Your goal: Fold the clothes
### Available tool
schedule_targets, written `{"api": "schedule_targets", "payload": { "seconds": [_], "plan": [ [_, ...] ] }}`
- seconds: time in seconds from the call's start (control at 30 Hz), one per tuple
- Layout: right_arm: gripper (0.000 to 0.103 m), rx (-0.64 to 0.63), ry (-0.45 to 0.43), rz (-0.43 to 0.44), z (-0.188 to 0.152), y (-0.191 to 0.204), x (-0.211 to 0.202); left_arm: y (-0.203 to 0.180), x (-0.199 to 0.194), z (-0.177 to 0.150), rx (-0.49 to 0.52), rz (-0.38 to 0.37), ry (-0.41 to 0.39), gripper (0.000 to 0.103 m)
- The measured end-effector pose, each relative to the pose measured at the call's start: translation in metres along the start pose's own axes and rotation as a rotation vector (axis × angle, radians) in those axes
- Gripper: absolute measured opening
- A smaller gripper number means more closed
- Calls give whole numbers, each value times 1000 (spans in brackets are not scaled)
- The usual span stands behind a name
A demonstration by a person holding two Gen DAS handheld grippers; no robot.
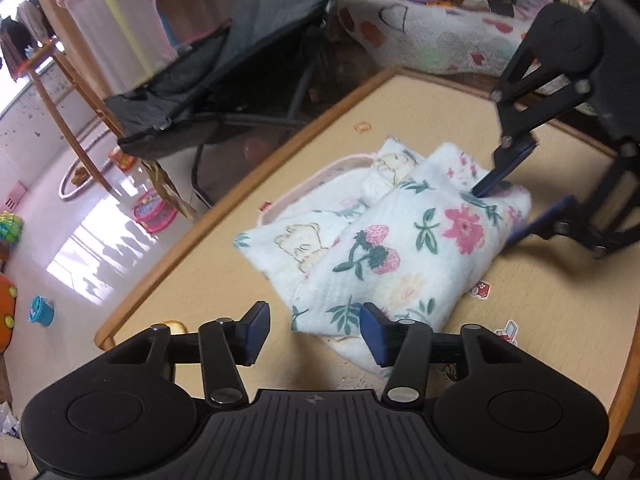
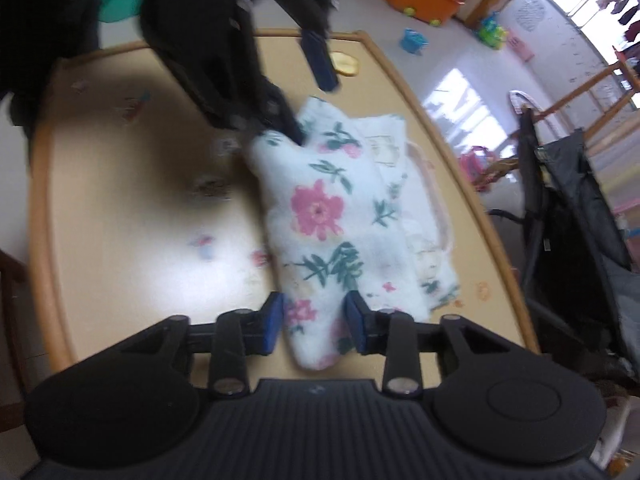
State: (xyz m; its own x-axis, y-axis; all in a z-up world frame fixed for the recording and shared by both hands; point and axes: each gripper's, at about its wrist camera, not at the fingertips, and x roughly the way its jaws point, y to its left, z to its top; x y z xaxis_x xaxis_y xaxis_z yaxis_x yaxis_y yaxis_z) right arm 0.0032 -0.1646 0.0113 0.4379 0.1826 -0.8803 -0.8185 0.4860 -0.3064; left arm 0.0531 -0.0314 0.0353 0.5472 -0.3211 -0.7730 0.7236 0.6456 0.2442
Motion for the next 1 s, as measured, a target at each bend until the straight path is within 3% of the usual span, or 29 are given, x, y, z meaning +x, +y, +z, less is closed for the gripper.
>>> {"api": "schedule_targets", "payload": {
  "seconds": [0.1, 0.2, 0.4, 0.57, 0.73, 0.87, 1.0],
  "plan": [
    [23, 26, 18, 7, 3, -5, 7, 3, -19, -5, 6, -27, -73, 54],
    [22, 60, 33, 39, 5, -13, 9, -5, -36, -10, 97, -69, -116, 57],
    [22, 103, 42, 77, 4, -20, 9, -38, -45, -16, 338, -123, -121, 58],
    [22, 135, 43, 106, 3, -26, 8, -65, -25, -13, 500, -69, -89, 58],
    [23, 159, 35, 124, 0, -33, 6, -66, -2, -3, 498, -87, -25, 50],
    [24, 190, 9, 142, -5, -37, 2, -58, 0, -5, 445, -125, -7, 24],
    [27, 225, -9, 179, -9, -41, -5, -51, 2, -7, 404, -156, 7, 22]
  ]
}}
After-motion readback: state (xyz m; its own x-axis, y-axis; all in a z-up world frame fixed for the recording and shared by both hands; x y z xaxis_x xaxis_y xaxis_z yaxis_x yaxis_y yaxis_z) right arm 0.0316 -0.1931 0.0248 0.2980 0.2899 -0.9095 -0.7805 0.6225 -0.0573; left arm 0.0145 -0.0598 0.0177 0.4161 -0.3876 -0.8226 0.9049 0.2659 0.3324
